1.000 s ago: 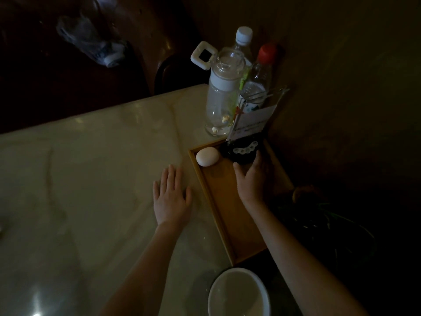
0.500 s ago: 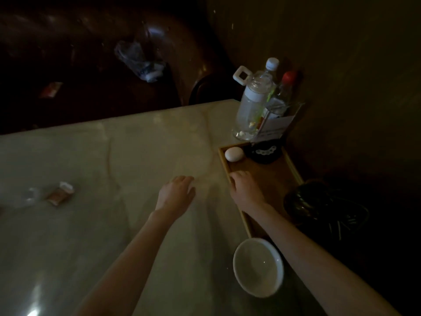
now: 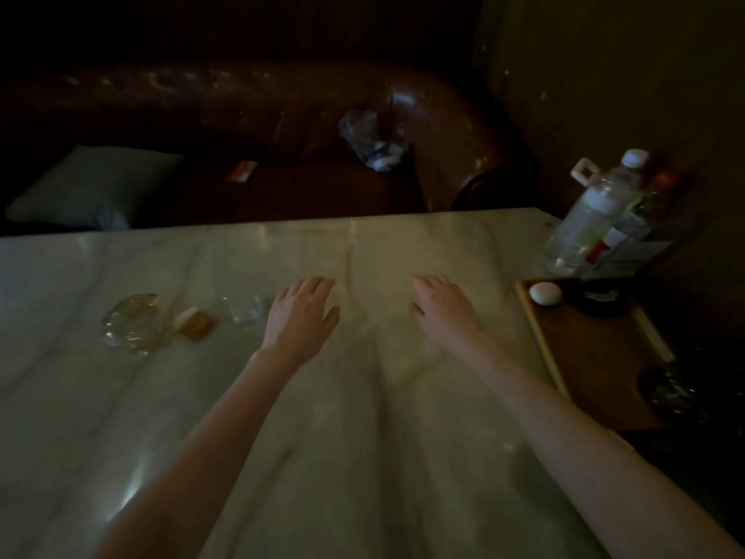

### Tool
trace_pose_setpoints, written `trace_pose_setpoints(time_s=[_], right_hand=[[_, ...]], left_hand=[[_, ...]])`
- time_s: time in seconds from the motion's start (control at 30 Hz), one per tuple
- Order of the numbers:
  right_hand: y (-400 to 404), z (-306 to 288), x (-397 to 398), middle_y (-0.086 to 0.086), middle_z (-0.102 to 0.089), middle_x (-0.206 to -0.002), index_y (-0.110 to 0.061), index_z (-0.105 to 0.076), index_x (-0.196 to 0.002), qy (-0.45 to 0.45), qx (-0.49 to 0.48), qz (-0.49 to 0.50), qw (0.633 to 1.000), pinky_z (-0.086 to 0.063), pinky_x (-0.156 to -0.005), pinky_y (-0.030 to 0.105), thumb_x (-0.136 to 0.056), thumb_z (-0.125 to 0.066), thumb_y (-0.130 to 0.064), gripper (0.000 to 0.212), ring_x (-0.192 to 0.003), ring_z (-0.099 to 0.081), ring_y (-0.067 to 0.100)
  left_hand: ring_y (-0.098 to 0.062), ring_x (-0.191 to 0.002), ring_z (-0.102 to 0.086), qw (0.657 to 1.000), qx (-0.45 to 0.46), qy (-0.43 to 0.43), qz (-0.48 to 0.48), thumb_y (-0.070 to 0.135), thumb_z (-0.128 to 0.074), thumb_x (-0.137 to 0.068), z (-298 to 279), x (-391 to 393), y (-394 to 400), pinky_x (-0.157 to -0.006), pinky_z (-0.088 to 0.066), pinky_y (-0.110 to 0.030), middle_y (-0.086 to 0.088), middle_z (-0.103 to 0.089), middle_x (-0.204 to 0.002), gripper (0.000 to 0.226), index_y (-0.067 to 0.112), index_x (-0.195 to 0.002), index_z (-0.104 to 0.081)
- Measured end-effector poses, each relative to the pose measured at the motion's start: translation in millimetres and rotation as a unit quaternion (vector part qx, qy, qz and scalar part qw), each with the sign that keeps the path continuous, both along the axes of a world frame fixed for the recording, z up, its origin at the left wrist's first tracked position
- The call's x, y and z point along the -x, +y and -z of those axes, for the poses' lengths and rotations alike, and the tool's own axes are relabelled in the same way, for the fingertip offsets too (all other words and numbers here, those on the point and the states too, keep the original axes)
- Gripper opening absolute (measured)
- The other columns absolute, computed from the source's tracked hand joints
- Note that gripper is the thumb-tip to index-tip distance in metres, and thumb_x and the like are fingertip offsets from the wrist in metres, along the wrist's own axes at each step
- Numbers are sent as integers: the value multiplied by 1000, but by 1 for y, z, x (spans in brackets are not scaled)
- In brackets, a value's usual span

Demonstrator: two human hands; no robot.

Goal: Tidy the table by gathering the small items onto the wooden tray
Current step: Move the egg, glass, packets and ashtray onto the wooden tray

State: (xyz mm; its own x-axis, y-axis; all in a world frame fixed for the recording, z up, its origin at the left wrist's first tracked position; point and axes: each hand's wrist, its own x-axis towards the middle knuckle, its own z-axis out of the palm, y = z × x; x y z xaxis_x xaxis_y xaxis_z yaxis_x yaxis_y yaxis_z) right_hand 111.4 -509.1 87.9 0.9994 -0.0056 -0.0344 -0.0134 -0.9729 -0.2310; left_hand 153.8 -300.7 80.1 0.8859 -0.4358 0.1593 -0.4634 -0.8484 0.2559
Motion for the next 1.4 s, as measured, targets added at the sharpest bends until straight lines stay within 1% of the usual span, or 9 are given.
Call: trace_pose_setpoints(time_s=[0.2,0.33,0.53,0.63,0.77,1.0,1.17,1.3,1.4], right_hand=[[79,2,-28,9,-47,-137,-9,-36,-136,-24,-23,-9,999,-32,-102,37,-91,-47,-22,48,-126,-38,27],[120,17,-46,8,-44,-140,-9,-33,-138,-18,-34,0,999,-31,-105,37,-93,-45,-29,51,-130,-35,25],[156,58,-66,8,-45,-139,-9,-37,-135,24,-61,45,997,-32,-104,37,-90,-49,-36,54,-130,-37,25],[163,76,-76,11,-47,-137,-6,-39,-133,50,-95,56,993,-31,-105,36,-88,-54,-33,55,-129,-39,27],[168,95,-91,14,-48,-134,-4,-41,-131,74,-144,91,983,-32,-105,36,-86,-58,-31,55,-126,-39,28],[180,121,-107,15,-52,-120,-3,-51,-121,48,-177,191,964,-35,-97,36,-75,-69,-41,63,-115,-43,30],[185,133,-109,13,-53,-109,-6,-59,-108,25,-208,205,956,-39,-93,37,-71,-74,-34,49,-106,-47,29],[184,132,-107,12,-55,-109,-5,-57,-106,17,-251,209,945,-38,-88,32,-70,-76,-25,45,-104,-49,27],[185,129,-103,9,-63,-102,-8,-58,-101,-3,-274,216,937,-40,-79,29,-70,-77,-22,39,-95,-56,24]], left_hand=[[-28,-128,-38,999,-10,-9,-48,33,-62,-82,4,-23,83,-102,-33,-41,-10,-40,-141,66,10,-137,-33],[-29,-130,-36,997,-19,30,-74,33,-69,-76,23,-41,125,-103,-34,-41,-10,-33,-146,83,10,-141,-22],[-33,-124,-41,977,96,129,-141,28,-72,-74,59,-62,141,-98,-38,-39,-18,-40,-138,89,6,-141,-17],[-32,-124,-41,959,160,166,-164,25,-74,-71,79,-74,139,-97,-38,-39,-19,-43,-135,91,6,-141,-19],[-32,-121,-44,937,207,191,-205,27,-76,-68,103,-85,135,-94,-40,-42,-18,-48,-132,89,9,-139,-25],[-31,-114,-45,940,197,152,-235,36,-75,-67,125,-94,132,-93,-34,-36,-13,-56,-122,78,9,-131,-40],[-34,-100,-49,952,172,121,-224,34,-76,-67,134,-98,129,-87,-36,-35,-17,-61,-103,63,0,-114,-52],[-35,-100,-51,955,170,113,-218,29,-76,-68,132,-98,127,-89,-35,-36,-19,-60,-102,60,-3,-113,-52],[-34,-102,-51,953,181,115,-216,27,-76,-66,130,-96,126,-87,-37,-38,-17,-59,-106,61,1,-115,-51]])
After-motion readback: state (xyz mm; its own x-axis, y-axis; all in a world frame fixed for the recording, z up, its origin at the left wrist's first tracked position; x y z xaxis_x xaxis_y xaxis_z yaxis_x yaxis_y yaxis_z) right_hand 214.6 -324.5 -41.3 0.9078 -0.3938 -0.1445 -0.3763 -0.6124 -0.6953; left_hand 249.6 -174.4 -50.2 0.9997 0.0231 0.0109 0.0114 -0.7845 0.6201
